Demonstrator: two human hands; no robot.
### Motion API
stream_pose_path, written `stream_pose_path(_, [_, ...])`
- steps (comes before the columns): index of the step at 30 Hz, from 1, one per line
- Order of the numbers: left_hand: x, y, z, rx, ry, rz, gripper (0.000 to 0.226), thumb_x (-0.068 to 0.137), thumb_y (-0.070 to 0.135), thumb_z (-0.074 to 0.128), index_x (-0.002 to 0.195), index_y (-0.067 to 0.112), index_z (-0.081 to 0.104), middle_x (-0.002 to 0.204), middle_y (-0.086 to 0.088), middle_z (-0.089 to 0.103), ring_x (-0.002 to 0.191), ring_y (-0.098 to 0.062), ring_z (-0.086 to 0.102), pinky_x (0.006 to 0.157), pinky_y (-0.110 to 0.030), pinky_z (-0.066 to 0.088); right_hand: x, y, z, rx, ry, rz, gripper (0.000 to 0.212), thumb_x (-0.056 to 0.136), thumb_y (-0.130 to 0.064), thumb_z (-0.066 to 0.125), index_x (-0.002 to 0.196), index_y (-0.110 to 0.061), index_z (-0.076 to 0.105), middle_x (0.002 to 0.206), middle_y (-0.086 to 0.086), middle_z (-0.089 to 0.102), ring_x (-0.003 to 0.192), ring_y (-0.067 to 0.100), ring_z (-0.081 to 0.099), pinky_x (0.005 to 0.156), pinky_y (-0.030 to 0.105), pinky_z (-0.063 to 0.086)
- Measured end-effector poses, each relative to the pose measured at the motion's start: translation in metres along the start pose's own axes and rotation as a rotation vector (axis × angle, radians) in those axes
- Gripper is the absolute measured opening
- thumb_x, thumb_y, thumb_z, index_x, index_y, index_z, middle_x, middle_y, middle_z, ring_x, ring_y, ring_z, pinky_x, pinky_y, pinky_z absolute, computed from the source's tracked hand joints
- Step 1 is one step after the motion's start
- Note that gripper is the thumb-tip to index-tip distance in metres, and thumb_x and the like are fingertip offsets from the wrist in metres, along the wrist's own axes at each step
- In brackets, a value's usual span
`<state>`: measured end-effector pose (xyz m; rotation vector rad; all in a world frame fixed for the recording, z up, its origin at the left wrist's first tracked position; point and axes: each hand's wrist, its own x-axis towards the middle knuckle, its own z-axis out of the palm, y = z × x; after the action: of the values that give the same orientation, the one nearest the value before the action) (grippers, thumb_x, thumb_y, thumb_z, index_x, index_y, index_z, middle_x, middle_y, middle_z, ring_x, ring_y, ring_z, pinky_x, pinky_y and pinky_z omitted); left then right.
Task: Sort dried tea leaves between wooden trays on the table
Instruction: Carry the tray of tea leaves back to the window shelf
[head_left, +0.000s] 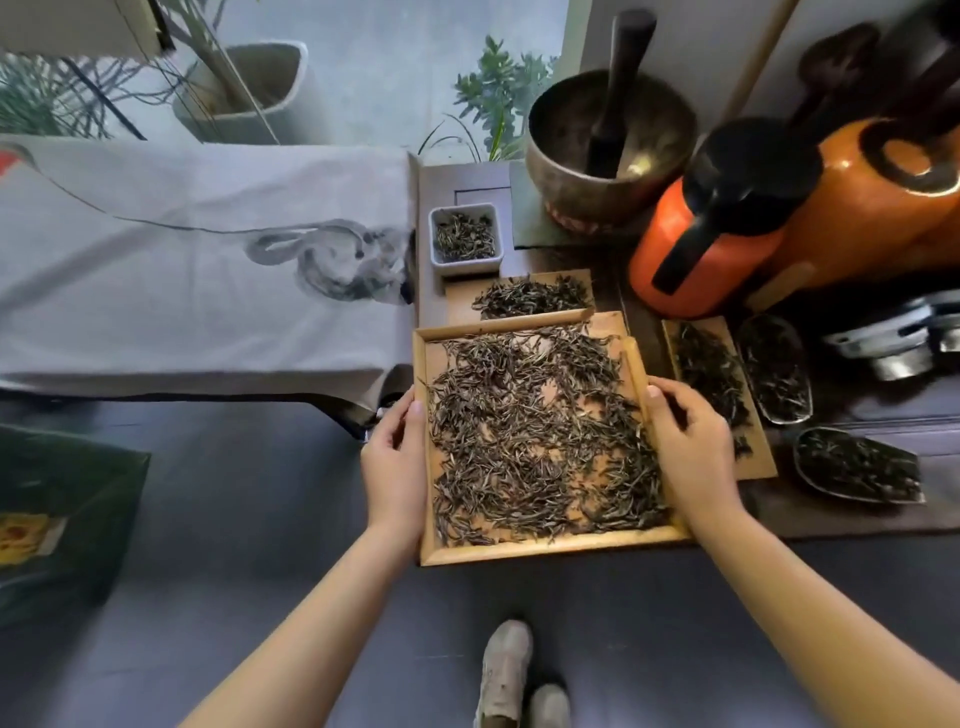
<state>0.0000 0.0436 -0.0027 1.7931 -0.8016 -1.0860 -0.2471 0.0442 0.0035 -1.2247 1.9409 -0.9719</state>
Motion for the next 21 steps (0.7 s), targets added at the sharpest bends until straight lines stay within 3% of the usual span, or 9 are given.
stream_pose_path(3, [0.004, -0.016, 0.004, -0.005, 0.02, 0.002, 0.026, 0.094, 0.029, 0.052, 0.115, 0.019, 0.064, 0.109, 0.005, 0.068, 0.104, -0.007, 0.061, 0.09, -0.022, 0.048, 0.001, 0.014, 0.009, -0.012, -0.003, 0.016, 0.026, 0.095, -0.028, 0.047, 0.114, -0.019, 0.061, 0.105, -0.008, 0.059, 0.099, 0.007, 0.053, 0.083, 0.019, 0.037])
stream_pose_path(5, [0.006, -0.023, 0.008, -0.01, 0.031, 0.004, 0.02, 0.094, 0.027, 0.053, 0.109, 0.021, 0.064, 0.1, 0.016, 0.066, 0.096, 0.006, 0.061, 0.077, -0.004, 0.046, 0.0, 0.022, 0.013, -0.025, 0.001, 0.015, 0.027, 0.095, -0.027, 0.046, 0.116, -0.017, 0.06, 0.108, -0.007, 0.059, 0.102, 0.006, 0.052, 0.086, 0.021, 0.036])
stream_pose_path(8, [0.005, -0.025, 0.012, -0.026, 0.028, 0.008, 0.012, 0.093, 0.026, 0.054, 0.096, 0.034, 0.063, 0.091, 0.025, 0.062, 0.083, 0.022, 0.057, 0.065, 0.004, 0.04, -0.002, 0.03, 0.014, -0.01, 0.015, 0.017, 0.027, 0.095, -0.027, 0.047, 0.116, -0.017, 0.06, 0.11, -0.004, 0.06, 0.104, 0.009, 0.053, 0.088, 0.024, 0.038])
stream_pose_path(11, [0.003, -0.025, 0.012, -0.005, 0.032, 0.031, 0.015, 0.093, 0.026, 0.055, 0.091, 0.04, 0.062, 0.093, 0.025, 0.059, 0.083, 0.026, 0.054, 0.065, 0.006, 0.037, -0.005, 0.035, 0.013, 0.003, 0.014, 0.03, 0.027, 0.095, -0.027, 0.047, 0.115, -0.017, 0.061, 0.111, -0.001, 0.062, 0.104, 0.012, 0.055, 0.089, 0.027, 0.041])
stream_pose_path(14, [0.004, -0.03, 0.013, 0.023, 0.043, 0.058, 0.015, 0.092, 0.024, 0.055, 0.103, 0.023, 0.065, 0.098, 0.018, 0.052, 0.081, 0.023, 0.052, 0.068, 0.005, 0.037, -0.006, 0.036, 0.012, 0.017, 0.014, 0.031, 0.027, 0.094, -0.027, 0.047, 0.116, -0.016, 0.061, 0.112, 0.0, 0.062, 0.105, 0.011, 0.055, 0.088, 0.025, 0.04])
stream_pose_path(18, [0.004, -0.032, 0.015, 0.015, 0.045, 0.056, 0.017, 0.092, 0.023, 0.056, 0.107, 0.02, 0.064, 0.104, 0.015, 0.046, 0.084, 0.022, 0.052, 0.073, 0.004, 0.039, -0.006, 0.037, 0.013, 0.02, 0.009, 0.036, 0.029, 0.095, -0.027, 0.047, 0.119, -0.016, 0.059, 0.114, -0.002, 0.06, 0.107, 0.009, 0.053, 0.091, 0.024, 0.04])
stream_pose_path(21, [0.003, -0.033, 0.015, 0.047, 0.06, 0.064, 0.022, 0.092, 0.024, 0.056, 0.11, 0.015, 0.066, 0.112, 0.007, 0.047, 0.101, 0.007, 0.053, 0.081, 0.0, 0.039, -0.005, 0.038, 0.015, -0.004, 0.009, 0.033, 0.03, 0.095, -0.026, 0.046, 0.12, -0.016, 0.058, 0.114, -0.006, 0.058, 0.106, 0.006, 0.051, 0.088, 0.014, 0.038])
